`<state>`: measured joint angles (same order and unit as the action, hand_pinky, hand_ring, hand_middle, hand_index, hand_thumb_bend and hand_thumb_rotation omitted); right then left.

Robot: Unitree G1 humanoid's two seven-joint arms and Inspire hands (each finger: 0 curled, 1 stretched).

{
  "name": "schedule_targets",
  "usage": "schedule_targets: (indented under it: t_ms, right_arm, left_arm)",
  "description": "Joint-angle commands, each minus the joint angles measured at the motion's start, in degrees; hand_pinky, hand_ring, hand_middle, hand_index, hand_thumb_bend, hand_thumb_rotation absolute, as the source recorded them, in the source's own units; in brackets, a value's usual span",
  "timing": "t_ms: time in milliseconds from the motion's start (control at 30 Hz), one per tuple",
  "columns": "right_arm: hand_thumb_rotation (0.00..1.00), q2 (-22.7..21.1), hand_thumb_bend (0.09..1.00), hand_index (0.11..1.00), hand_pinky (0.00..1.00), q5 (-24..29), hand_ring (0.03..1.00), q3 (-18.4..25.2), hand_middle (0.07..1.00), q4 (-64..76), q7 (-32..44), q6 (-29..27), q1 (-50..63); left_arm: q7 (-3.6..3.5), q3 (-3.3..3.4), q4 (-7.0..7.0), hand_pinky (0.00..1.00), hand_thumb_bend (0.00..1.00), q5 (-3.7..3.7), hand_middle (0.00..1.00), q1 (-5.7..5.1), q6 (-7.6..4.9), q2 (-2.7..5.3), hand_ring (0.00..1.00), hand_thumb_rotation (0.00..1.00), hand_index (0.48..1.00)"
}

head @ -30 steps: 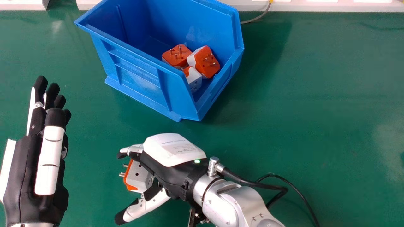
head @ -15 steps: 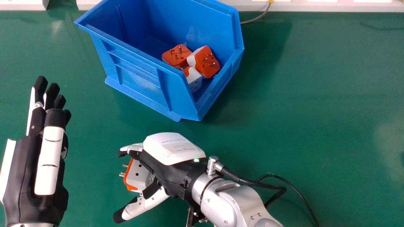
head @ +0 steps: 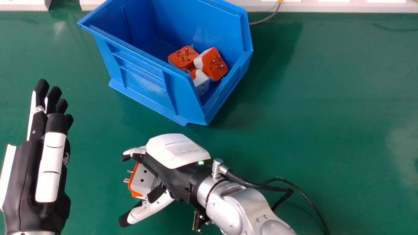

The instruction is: Pick all objects and put in blue box

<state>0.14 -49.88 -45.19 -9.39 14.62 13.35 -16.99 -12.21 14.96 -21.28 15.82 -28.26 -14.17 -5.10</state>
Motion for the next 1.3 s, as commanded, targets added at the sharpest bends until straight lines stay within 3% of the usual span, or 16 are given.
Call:
schedule_targets:
  t_ms: [0,67,133,233,333,567,1033,1267]
  right_arm:
    - [0.55,-0.73,0.651,0.831,0.69,1.04,0.818,0.01,0.858,-0.66,1.80,0.71,0.93]
    - [0.55,-0.95,0.649,0.835,0.69,0.84,0.821,0.14,0.862,-0.37,2.76,1.34,0.79]
    - [0.56,-1.09,0.648,0.842,0.70,0.76,0.827,0.43,0.868,-0.33,2.53,1.33,0.91]
    - [0.55,-1.22,0.657,0.843,0.70,1.05,0.827,1.09,0.867,-0.29,2.19,1.26,1.18]
    - [0.52,-1.27,0.662,0.844,0.71,1.52,0.830,1.69,0.868,-0.08,3.23,1.96,1.19]
    - [0.46,-1.82,0.650,0.845,0.70,1.80,0.831,2.37,0.876,-0.64,2.97,2.34,1.35]
    - [0.36,-1.41,0.648,0.800,0.70,2.50,0.827,2.79,0.872,-4.50,0.07,2.98,0.64]
    - [0.35,-1.34,0.646,0.811,0.71,1.74,0.835,2.42,0.882,-5.87,0.52,4.34,-0.08]
  left_arm:
    - [0.42,0.30,-1.99,1.00,0.77,-0.19,1.00,-0.19,0.22,-0.30,1.00,0.97,1.000]
    - [0.55,0.24,-2.33,1.00,0.77,-0.06,1.00,-0.15,0.53,-0.29,1.00,0.97,1.000]
    - [0.90,0.28,-2.59,1.00,0.77,-0.42,1.00,-0.04,0.66,-0.23,1.00,0.98,1.000]
    - [1.81,0.49,-2.70,1.00,0.75,-0.51,1.00,0.11,1.07,0.15,1.00,0.98,1.000]
    - [2.09,0.70,-2.23,1.00,0.70,-0.11,1.00,0.39,1.09,0.02,1.00,0.97,1.000]
    - [2.87,0.66,-3.02,1.00,0.65,-0.28,1.00,0.30,1.82,-0.14,1.00,0.95,1.000]
    - [3.36,0.93,-4.70,1.00,0.63,0.62,0.99,-0.56,3.10,0.37,1.00,0.94,1.000]
    - [3.02,0.95,-4.38,1.00,0.63,0.85,0.98,-0.53,2.67,0.29,1.00,0.93,0.999]
